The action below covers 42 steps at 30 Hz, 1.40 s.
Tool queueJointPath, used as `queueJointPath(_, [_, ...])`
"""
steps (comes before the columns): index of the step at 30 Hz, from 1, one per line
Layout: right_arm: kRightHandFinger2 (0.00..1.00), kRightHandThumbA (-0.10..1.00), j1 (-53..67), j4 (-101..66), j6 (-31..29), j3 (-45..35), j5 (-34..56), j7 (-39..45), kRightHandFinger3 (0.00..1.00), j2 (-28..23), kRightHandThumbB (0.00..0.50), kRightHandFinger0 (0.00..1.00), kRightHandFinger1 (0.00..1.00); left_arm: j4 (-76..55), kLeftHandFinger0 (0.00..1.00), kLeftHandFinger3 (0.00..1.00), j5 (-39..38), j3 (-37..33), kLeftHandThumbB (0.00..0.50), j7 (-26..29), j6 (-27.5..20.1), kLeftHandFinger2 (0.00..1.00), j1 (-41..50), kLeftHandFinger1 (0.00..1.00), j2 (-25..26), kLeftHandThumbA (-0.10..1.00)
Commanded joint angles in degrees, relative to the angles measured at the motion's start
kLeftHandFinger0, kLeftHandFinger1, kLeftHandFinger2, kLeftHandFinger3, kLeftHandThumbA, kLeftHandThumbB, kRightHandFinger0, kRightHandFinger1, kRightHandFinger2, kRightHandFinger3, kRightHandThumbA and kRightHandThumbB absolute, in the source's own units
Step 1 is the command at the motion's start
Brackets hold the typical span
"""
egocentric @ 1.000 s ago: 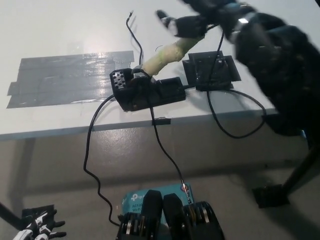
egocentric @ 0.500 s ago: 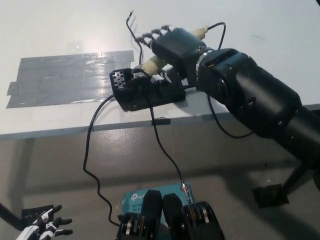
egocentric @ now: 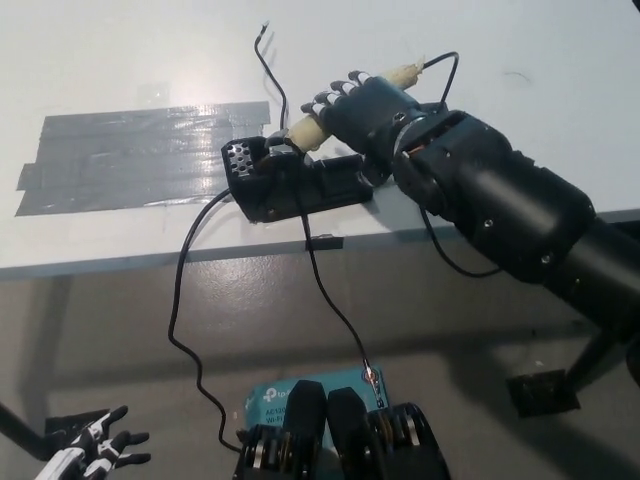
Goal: The robot uses its right hand to grab the soldering gun kept on the middle of the table and pulls it out of its base and keep it on the right side of the base
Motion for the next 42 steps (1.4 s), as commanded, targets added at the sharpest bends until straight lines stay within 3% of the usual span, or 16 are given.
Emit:
queueJointPath(1, [1.00, 0.42, 0.01, 0.17, 8.44, 3.23, -16.06, -3.91, 1.00, -2.46, 0.483, 1.00, 1.00, -1.56, 0.69, 0.96, 0.58, -0.48, 0.372, -1.05, 0.03, 0.80, 0.21, 0.74, 1.28, 0.63])
queueJointPath(4, [1.00, 0.20, 2.05, 1.23, 9.31, 2.70, -19.25, -15.89, 1.00, -2.90, 0.428, 1.00, 1.00, -1.50, 0.67, 0.96, 0.90, -0.96, 0.356, -1.18, -0.53, 0.80, 0.15, 0.74, 1.22, 0.63])
queueJointPath(5, [1.00, 0.19, 2.23, 1.31, 9.24, 2.50, -19.47, -16.60, 1.00, -2.89, 0.427, 1.00, 1.00, -1.48, 0.67, 0.96, 0.92, -1.02, 0.356, -1.18, -0.57, 0.80, 0.15, 0.74, 1.23, 0.63])
queueJointPath(6, [1.00, 0.13, 3.08, 3.30, 8.08, 2.87, -20.98, -26.72, 1.00, -3.50, 0.359, 1.00, 1.00, -1.83, 0.67, 0.97, 1.29, -1.36, 0.341, -1.01, -0.17, 0.82, 0.25, 0.76, 1.24, 0.64])
queueJointPath(12, [1.00, 0.01, 3.47, 8.35, 7.64, 1.75, -20.94, -38.34, 1.00, -3.17, 0.296, 1.00, 1.00, -1.95, 0.70, 1.00, 1.57, -1.96, 0.343, -0.98, 0.12, 0.84, 0.06, 0.76, 1.57, 0.64])
queueJointPath(15, [0.99, -0.04, 3.67, 9.87, 6.59, 0.65, -19.98, -41.45, 1.00, -3.18, 0.231, 0.77, 0.99, -1.69, 0.71, 0.99, 1.79, -2.43, 0.330, -1.44, -0.60, 0.83, -0.05, 0.76, 1.78, 0.64])
queueJointPath(16, [0.63, -0.05, 4.29, 10.66, 6.34, 0.12, -19.47, -43.40, 1.00, -3.46, 0.191, 0.46, 0.59, -1.63, 0.70, 0.98, 2.19, -2.97, 0.346, -1.52, -0.57, 0.83, 0.00, 0.75, 1.71, 0.64])
queueJointPath(17, [0.45, -0.06, 4.54, 11.00, 5.73, -0.32, -18.91, -44.25, 1.00, -3.58, 0.182, 0.28, 0.37, -1.75, 0.67, 0.96, 2.28, -3.02, 0.366, -1.37, -0.45, 0.82, 0.14, 0.74, 1.63, 0.64])
queueJointPath(20, [0.10, -0.08, 4.95, 12.29, 3.75, -0.42, -18.13, -46.81, 1.00, -4.22, 0.218, 0.00, 0.01, -1.96, 0.66, 0.95, 2.57, -3.31, 0.378, -1.36, -0.57, 0.82, 0.43, 0.74, 1.69, 0.65])
queueJointPath(21, [0.00, -0.07, 5.24, 11.73, 3.24, -1.24, -16.87, -44.76, 1.00, -4.38, 0.186, 0.00, 0.00, -1.83, 0.68, 0.94, 2.64, -3.36, 0.386, -1.35, -0.62, 0.82, 0.43, 0.75, 1.75, 0.65])
queueJointPath(22, [0.00, -0.05, 5.56, 11.53, 3.41, -2.15, -15.97, -44.26, 1.00, -4.18, 0.199, 0.00, 0.00, -1.68, 0.68, 0.93, 2.61, -3.37, 0.381, -1.40, -0.86, 0.82, 0.41, 0.75, 1.74, 0.65])
queueJointPath(25, [0.15, -0.01, 5.85, 10.99, -0.41, -3.51, -14.40, -46.76, 0.36, -5.29, 0.224, 0.00, 0.00, -1.32, 0.70, 0.95, 2.61, -3.66, 0.353, -1.86, -1.24, 0.83, 0.25, 0.77, 2.04, 0.64])
queueJointPath(27, [0.25, -0.04, 5.74, 11.68, -1.95, -3.50, -14.73, -49.96, 0.15, -5.71, 0.236, 0.00, 0.00, -1.26, 0.70, 0.95, 2.62, -3.74, 0.358, -1.87, -1.30, 0.83, 0.23, 0.77, 2.12, 0.64])
queueJointPath(30, [0.36, -0.10, 4.66, 14.65, -7.09, -4.83, -12.50, -55.56, 0.30, -5.22, 0.217, 0.00, 0.00, -0.95, 0.69, 0.93, 2.34, -3.16, 0.373, -1.91, -1.22, 0.82, 0.17, 0.76, 2.75, 0.63])
queueJointPath(40, [0.21, -0.10, 1.30, 18.62, -12.72, -5.35, -13.25, -62.43, 0.28, -6.01, 0.200, 0.00, 0.00, -1.47, 0.67, 0.94, 3.13, -3.24, 0.371, -1.32, -0.49, 0.81, 0.90, 0.74, 3.09, 0.64])
queueJointPath(42, [0.25, -0.10, 0.27, 17.78, -14.12, -6.04, -12.52, -60.06, 0.28, -6.82, 0.151, 0.00, 0.00, -1.55, 0.67, 0.95, 3.06, -3.23, 0.362, -1.51, -0.63, 0.82, 1.07, 0.74, 3.28, 0.64])
